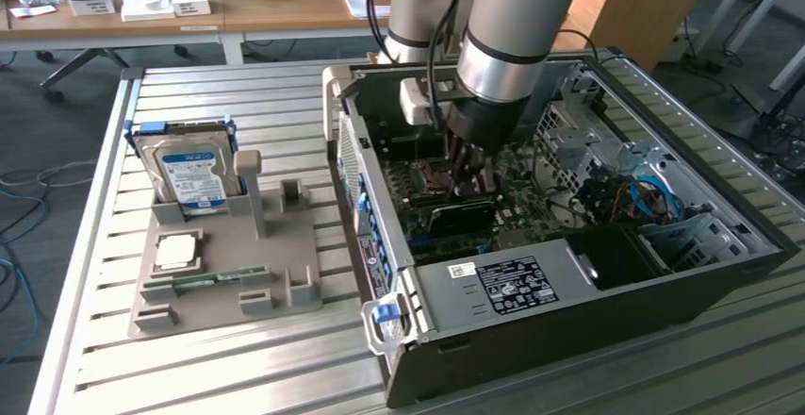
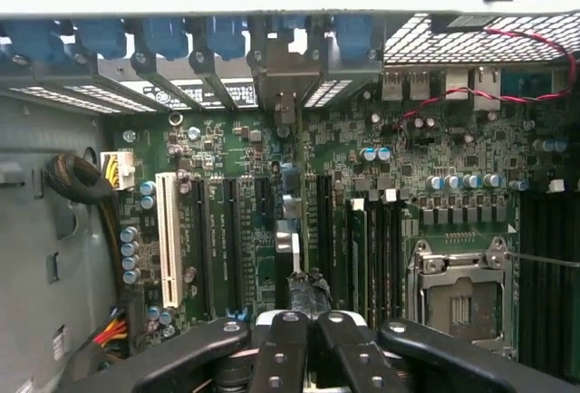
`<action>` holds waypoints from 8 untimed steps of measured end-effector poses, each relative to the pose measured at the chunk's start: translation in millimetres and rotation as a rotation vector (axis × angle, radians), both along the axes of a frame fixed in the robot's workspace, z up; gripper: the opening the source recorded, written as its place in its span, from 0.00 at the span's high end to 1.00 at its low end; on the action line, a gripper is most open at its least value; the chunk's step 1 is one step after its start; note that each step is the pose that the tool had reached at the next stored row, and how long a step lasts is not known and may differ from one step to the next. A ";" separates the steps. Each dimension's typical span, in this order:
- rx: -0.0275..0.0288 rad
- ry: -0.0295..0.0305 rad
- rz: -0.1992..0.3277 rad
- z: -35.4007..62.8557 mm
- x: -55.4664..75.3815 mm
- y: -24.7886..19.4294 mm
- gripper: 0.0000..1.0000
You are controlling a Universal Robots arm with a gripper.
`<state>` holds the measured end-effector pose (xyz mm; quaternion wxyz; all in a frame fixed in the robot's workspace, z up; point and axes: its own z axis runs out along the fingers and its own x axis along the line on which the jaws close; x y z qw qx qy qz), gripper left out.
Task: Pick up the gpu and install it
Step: 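Press down on the gpu until it lock into place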
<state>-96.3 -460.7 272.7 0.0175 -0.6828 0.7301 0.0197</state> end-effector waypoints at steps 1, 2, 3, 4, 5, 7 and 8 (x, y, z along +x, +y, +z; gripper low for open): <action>0.0000 0.0000 0.000 -0.8 0.0 0.0 0.89; -0.0002 0.0001 0.000 -0.7 0.0 0.0 0.89; -0.0002 0.0001 0.000 -0.7 0.0 0.0 0.89; -0.0002 0.0001 0.000 -0.7 0.0 0.0 0.89; -0.0001 0.0001 0.000 -0.8 0.0 0.1 0.89; 0.0002 -0.0001 0.000 -1.0 0.1 0.7 0.89; 0.0000 0.0000 0.000 -1.0 0.1 0.8 0.89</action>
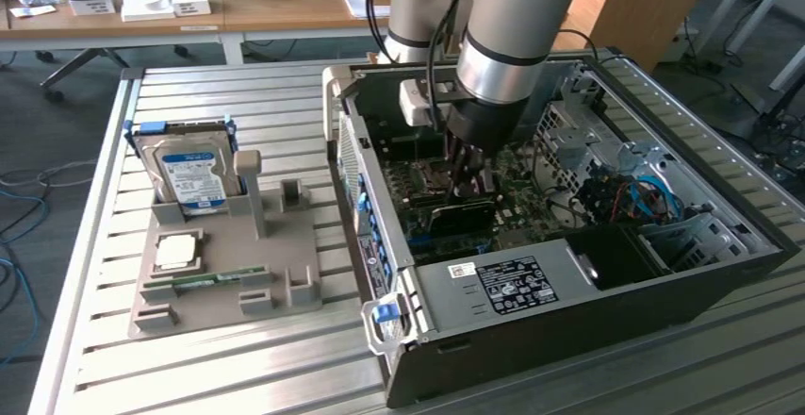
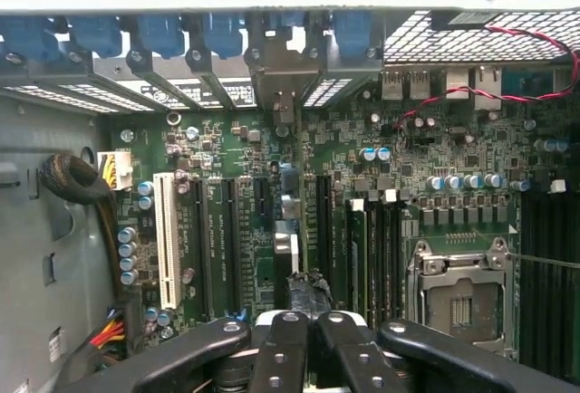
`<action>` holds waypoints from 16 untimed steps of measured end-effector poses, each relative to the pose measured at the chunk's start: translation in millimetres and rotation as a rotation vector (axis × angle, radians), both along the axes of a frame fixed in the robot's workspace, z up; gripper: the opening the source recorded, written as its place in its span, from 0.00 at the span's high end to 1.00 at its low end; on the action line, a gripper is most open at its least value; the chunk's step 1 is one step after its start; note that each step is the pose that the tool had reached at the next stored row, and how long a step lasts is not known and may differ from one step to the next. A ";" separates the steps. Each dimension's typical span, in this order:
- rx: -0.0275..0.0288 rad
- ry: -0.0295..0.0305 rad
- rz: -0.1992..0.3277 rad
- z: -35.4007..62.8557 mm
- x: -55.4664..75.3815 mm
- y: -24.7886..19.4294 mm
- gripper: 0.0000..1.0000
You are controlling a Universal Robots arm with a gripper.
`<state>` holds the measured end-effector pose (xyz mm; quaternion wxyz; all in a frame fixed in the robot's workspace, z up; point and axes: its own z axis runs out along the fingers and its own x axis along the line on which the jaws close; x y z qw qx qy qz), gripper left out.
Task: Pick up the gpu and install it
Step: 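Press down on the gpu until it lock into place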
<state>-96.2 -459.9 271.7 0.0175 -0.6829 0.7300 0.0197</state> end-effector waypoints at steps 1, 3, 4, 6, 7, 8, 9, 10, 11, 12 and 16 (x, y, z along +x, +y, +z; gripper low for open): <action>0.0001 0.0000 0.000 -0.4 0.0 0.1 0.89; 0.0000 0.0000 0.000 -2.0 -0.1 0.2 0.89; -0.0001 0.0001 0.000 -2.9 -0.1 0.2 0.89; -0.0001 0.0001 0.000 -3.2 -0.1 0.2 0.89; -0.0002 0.0001 0.000 -3.2 -0.1 0.2 0.89; -0.0001 0.0001 0.000 -3.2 -0.1 0.2 0.89; -0.0001 0.0001 0.000 -3.3 -0.1 0.4 0.89; 0.0001 -0.0001 0.000 -3.4 -0.2 1.1 0.89; 0.0000 0.0000 0.000 -3.4 -0.1 1.7 0.89; -0.0001 0.0001 0.000 -3.4 -0.1 2.0 0.89; -0.0001 0.0001 0.000 -5.5 -0.1 2.6 0.89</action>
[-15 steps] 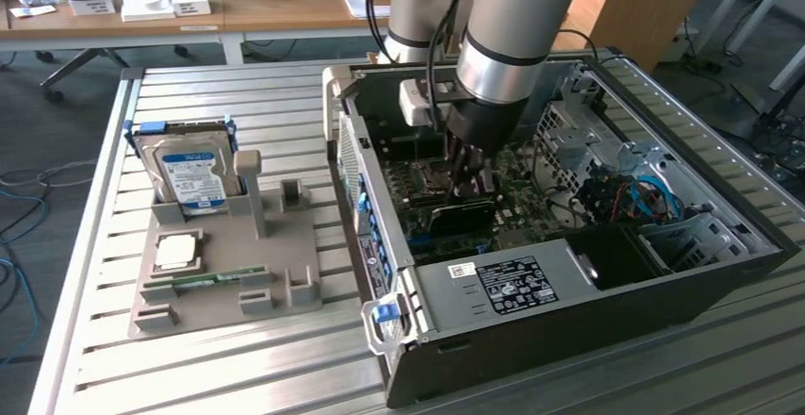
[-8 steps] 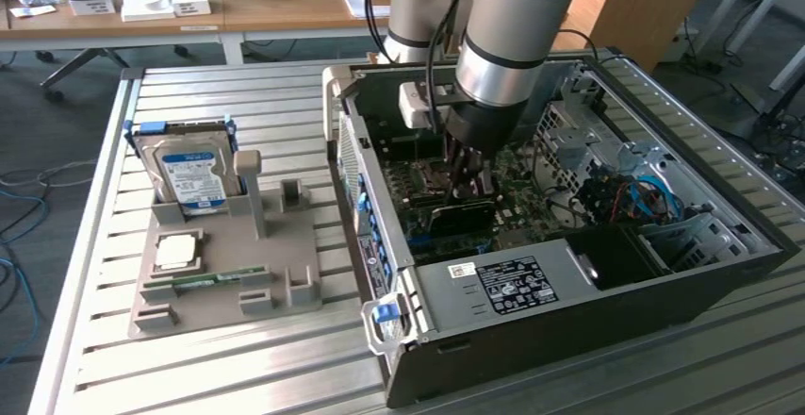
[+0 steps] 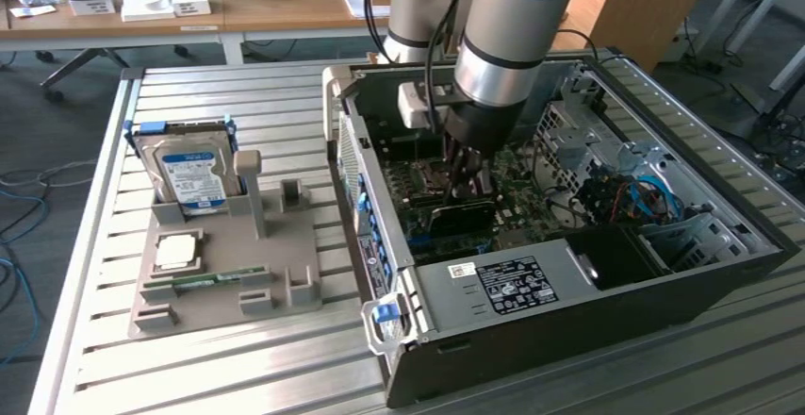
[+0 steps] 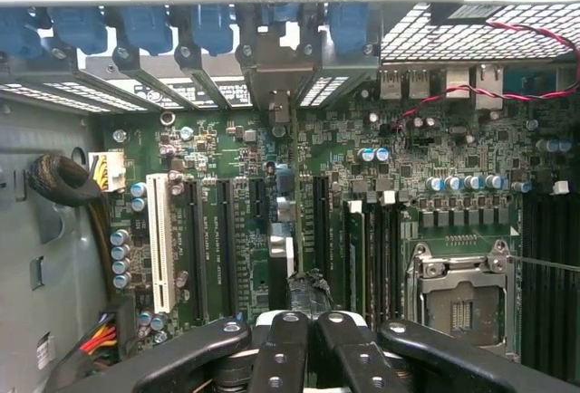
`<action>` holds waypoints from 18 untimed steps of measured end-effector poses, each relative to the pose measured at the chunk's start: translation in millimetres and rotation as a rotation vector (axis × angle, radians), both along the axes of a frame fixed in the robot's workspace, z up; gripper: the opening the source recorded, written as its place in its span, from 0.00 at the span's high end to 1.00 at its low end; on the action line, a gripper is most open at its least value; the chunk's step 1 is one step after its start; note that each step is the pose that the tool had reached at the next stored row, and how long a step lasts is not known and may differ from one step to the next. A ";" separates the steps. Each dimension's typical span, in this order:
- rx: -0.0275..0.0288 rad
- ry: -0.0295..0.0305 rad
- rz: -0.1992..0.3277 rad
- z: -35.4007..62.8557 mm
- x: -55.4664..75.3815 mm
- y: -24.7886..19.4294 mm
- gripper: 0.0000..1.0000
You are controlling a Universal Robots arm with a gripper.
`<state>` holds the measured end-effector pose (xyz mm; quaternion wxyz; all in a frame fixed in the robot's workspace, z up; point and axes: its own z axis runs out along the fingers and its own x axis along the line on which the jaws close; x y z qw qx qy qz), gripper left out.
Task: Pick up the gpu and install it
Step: 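Press down on the gpu until it lock into place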
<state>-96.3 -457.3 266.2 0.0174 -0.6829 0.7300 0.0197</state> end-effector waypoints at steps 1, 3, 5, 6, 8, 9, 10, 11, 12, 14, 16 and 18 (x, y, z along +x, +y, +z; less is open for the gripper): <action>-0.0001 0.0000 0.000 -0.2 0.0 0.0 0.89; -0.0002 0.0001 0.000 -0.2 0.0 0.0 0.89; -0.0001 0.0000 0.000 -0.3 -0.1 0.0 0.89; 0.0003 -0.0002 0.000 -0.8 0.0 0.1 0.89; 0.0002 -0.0002 0.000 -2.0 0.0 0.0 0.89; -0.0002 0.0001 0.000 -2.2 -0.1 0.0 0.89; -0.0002 0.0001 0.000 -2.2 0.0 0.0 0.89; -0.0002 0.0001 0.000 -2.2 0.0 0.0 0.89; -0.0001 0.0001 0.000 -2.3 0.0 0.0 0.89; 0.0003 -0.0002 0.000 -2.8 0.0 0.0 0.89; 0.0001 -0.0001 0.000 -3.9 0.0 0.0 0.89; -0.0006 0.0001 0.000 -3.8 0.0 0.0 0.89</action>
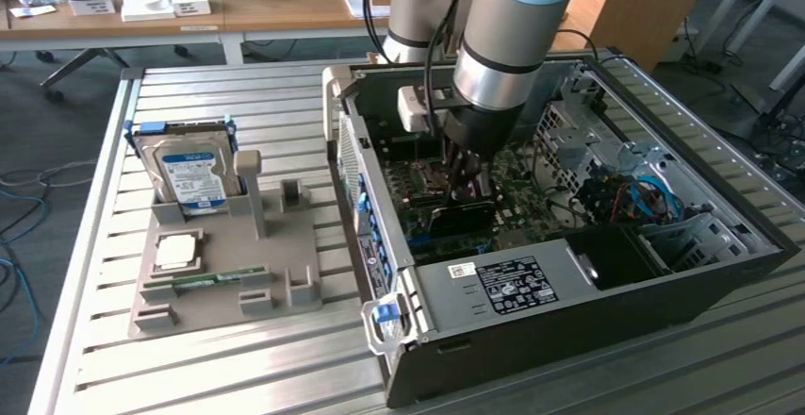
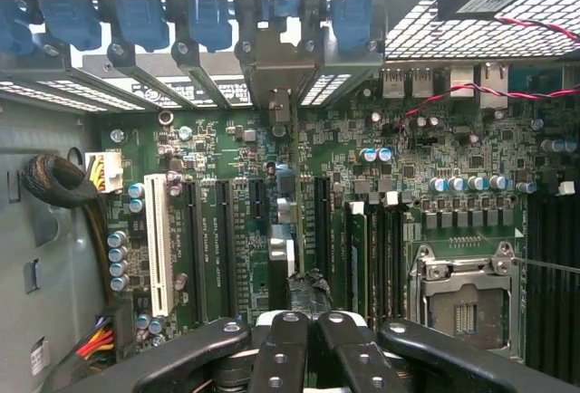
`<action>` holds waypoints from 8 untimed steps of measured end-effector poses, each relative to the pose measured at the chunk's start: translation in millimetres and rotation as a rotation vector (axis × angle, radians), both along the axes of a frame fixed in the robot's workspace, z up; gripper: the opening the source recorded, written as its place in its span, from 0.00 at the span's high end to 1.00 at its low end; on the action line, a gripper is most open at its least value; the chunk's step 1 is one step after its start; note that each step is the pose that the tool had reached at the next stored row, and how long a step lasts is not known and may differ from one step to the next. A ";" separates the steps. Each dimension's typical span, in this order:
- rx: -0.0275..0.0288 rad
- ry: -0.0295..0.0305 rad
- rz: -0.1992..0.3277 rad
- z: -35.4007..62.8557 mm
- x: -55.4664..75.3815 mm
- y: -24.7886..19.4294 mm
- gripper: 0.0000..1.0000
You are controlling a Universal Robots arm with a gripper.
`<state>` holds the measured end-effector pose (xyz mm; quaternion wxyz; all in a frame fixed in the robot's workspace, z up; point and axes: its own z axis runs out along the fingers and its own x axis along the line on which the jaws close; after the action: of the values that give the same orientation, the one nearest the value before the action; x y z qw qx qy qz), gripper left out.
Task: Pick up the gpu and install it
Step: 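Press down on the gpu until it lock into place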
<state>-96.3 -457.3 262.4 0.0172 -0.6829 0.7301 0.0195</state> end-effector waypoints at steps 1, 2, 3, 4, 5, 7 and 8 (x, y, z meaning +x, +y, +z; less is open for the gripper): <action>0.0000 0.0000 0.000 0.0 0.0 0.0 0.89; 0.0000 0.0000 0.000 0.0 0.0 0.0 0.89; 0.0001 0.0000 0.000 -0.2 0.0 0.0 0.89; 0.0000 0.0000 0.000 -0.7 0.0 0.0 0.89; -0.0004 0.0001 0.000 -1.1 0.0 0.0 0.89; -0.0004 0.0002 0.000 -1.1 0.0 -0.1 0.89; -0.0002 0.0001 0.000 -1.3 0.0 0.0 0.89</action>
<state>-96.4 -457.3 261.1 0.0171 -0.6829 0.7301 0.0195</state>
